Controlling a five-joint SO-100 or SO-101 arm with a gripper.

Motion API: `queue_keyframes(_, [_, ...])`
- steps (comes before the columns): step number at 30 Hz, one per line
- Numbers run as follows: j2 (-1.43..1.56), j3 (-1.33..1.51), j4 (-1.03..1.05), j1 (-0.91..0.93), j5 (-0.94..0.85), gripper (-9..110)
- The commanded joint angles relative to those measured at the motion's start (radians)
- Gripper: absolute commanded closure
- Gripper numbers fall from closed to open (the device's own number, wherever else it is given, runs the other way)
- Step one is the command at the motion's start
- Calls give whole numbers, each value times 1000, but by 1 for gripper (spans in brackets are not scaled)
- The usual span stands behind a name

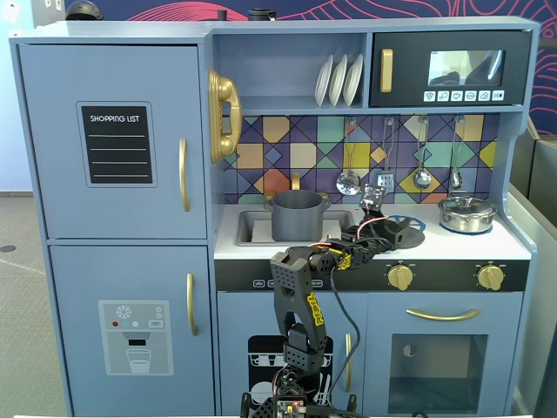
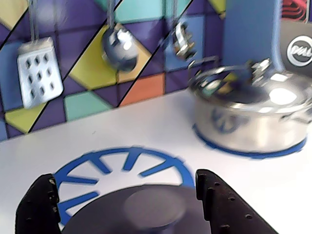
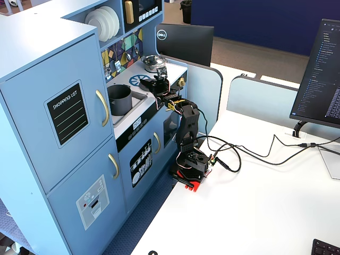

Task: Take off the lid from the gray recipient and place it on the counter

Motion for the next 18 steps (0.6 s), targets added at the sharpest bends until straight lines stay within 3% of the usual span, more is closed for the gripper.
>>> queue_keyframes(1, [184,3,60,28,-21,71])
queue_keyframes(5, [430,51,301,37,-17,73])
queue_keyframes(10, [784,100,936,-37,54,83])
queue_keyframes(13, [927,146,1305,-146,6,92])
queue_keyframes(16, [1023,230,1485,-270,49,102])
queue_keyframes(18, [1054,299,1508,-360,107,102])
